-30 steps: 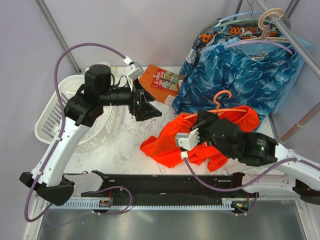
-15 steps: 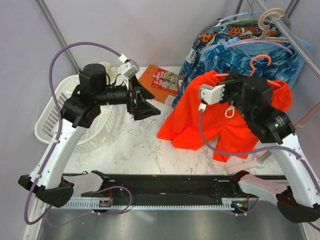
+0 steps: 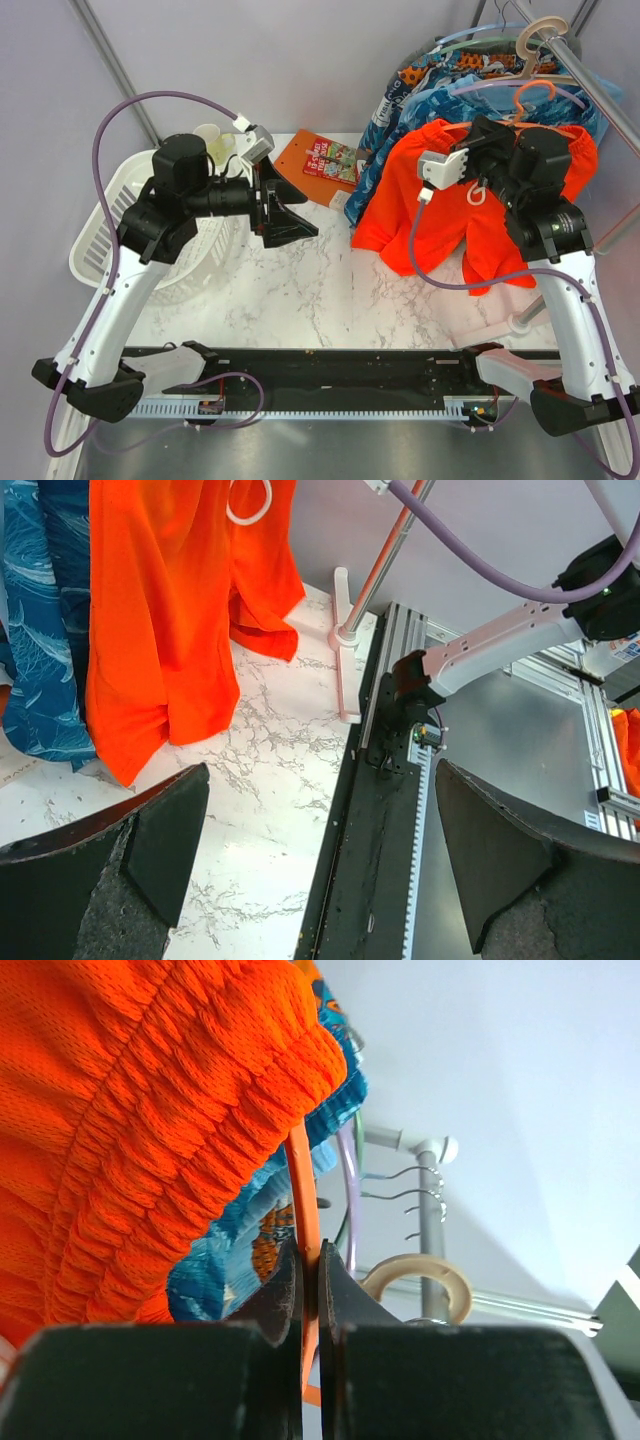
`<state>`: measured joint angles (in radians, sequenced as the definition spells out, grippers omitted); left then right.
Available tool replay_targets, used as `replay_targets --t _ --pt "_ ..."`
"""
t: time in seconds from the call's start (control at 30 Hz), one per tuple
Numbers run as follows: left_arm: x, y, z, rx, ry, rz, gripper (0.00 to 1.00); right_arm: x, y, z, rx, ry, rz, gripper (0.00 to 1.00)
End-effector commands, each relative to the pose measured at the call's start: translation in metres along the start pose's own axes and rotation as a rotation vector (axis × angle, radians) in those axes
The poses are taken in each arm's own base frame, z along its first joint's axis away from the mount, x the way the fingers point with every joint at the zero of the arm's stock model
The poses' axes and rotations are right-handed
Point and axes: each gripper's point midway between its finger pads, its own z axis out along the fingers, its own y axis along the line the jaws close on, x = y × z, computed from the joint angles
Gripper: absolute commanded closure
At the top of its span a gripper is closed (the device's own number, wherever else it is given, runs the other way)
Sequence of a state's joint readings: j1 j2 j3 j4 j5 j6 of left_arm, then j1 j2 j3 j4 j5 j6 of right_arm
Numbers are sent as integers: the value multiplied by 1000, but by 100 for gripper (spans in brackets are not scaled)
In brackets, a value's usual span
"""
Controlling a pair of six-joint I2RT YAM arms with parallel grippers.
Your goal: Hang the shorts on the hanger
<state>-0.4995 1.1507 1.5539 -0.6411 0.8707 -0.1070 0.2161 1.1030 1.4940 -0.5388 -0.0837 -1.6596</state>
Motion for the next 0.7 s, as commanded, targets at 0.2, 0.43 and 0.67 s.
replay_targets --t 0.2,0.43,0.67 --pt "-7 -4 2 37 -17 7 1 7 -97 -25 249 24 -119 100" --pt "-1 -5 2 47 -8 2 1 22 -110 -29 270 75 -108 100" --pt "-3 -5 2 49 -11 4 1 41 -105 -28 242 107 -58 100"
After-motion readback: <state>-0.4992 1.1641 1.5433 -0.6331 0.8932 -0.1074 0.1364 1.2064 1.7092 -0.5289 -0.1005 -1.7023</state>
